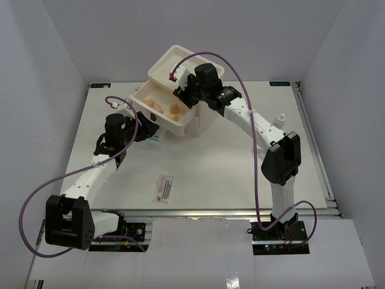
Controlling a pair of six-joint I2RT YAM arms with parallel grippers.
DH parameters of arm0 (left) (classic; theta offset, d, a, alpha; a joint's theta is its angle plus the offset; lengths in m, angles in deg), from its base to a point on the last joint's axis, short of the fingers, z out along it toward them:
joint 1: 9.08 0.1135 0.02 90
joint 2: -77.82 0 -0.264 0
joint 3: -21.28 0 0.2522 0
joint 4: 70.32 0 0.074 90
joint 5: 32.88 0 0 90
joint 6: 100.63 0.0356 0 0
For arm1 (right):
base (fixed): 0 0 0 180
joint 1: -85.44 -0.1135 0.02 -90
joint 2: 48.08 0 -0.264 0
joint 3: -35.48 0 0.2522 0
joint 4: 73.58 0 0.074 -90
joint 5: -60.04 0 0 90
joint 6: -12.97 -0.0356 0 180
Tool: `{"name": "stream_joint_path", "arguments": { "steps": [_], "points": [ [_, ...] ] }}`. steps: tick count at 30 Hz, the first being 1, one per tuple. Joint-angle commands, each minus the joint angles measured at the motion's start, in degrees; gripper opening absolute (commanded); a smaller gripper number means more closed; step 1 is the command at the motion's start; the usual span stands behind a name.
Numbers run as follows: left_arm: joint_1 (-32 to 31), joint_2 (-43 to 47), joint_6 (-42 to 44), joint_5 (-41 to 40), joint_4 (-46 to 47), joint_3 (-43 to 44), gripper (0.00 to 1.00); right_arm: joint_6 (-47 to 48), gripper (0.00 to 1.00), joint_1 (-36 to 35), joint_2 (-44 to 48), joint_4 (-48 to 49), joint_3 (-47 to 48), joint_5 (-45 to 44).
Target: Organize the makeup
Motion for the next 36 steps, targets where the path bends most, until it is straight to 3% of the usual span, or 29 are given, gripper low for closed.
{"name": "stream_joint_path", "arguments": {
  "steps": [1, 20, 36],
  "points": [
    [0.14, -1.41, 0.87, -1.06, 1.06, 3.57, 0.61, -0.64, 0.55, 0.14, 0.83, 2.45, -0.91, 0.93],
    [0.14, -9.24, 2.02, 0.79, -0.27, 13.34, 0.59, -3.77, 0.24, 0.27, 1.14, 0.23, -1.35, 7.54],
    [-0.36, -25.3, 0.59, 4.17, 0.53, 28.15, 0.59, -6.38, 0.2, -0.08, 1.34, -1.66, -1.71, 12.36]
  ]
}}
